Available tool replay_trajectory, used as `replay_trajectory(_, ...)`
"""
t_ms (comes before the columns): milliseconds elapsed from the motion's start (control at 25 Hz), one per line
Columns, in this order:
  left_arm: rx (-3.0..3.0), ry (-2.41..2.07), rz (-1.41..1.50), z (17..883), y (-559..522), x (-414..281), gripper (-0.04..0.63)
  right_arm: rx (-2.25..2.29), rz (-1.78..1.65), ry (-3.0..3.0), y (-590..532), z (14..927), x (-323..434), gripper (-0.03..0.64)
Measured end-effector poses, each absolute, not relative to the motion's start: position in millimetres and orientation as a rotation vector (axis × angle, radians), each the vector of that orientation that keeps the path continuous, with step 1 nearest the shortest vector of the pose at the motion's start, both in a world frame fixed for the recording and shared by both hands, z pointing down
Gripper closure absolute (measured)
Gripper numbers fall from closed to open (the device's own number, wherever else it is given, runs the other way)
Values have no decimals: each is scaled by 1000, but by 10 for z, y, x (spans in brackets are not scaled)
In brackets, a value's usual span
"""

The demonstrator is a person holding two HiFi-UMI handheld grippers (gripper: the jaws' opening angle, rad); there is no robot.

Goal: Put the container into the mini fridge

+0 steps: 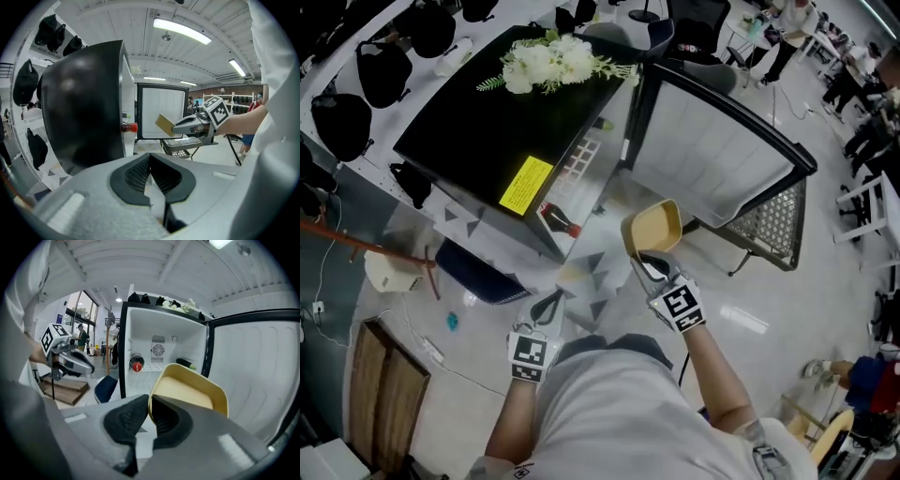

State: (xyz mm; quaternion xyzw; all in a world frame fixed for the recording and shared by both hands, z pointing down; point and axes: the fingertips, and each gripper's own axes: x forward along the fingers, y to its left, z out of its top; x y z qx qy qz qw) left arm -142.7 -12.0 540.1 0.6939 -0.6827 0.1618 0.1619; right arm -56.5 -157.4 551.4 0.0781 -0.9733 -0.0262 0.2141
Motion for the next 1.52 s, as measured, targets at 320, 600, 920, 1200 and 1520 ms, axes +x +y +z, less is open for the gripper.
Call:
replay_trajectory(320,1893,-1995,454,5450,-69,-1658,586,5,-229,-2604,-1698,5849,-1106,591)
replay_trajectory(600,1697,-2120,407,5455,-57,-1749,586,-201,-302,-2525,-1837,6183,-1430,591)
replay_trajectory(920,1440,-2257,392,5443,-3,-1721,586,-409,-395,-2449,-1990,6501,-1806,591)
replay_trajectory(1200,1182,-2368,349,5446,250,-1639,586,-530,-457,-2400,-2016,6699,-2191,591)
replay_trajectory(1520,1013,-2430,294,5481,433,-1507,586,-508,-517,-2371,-2057,6861,-2448,584)
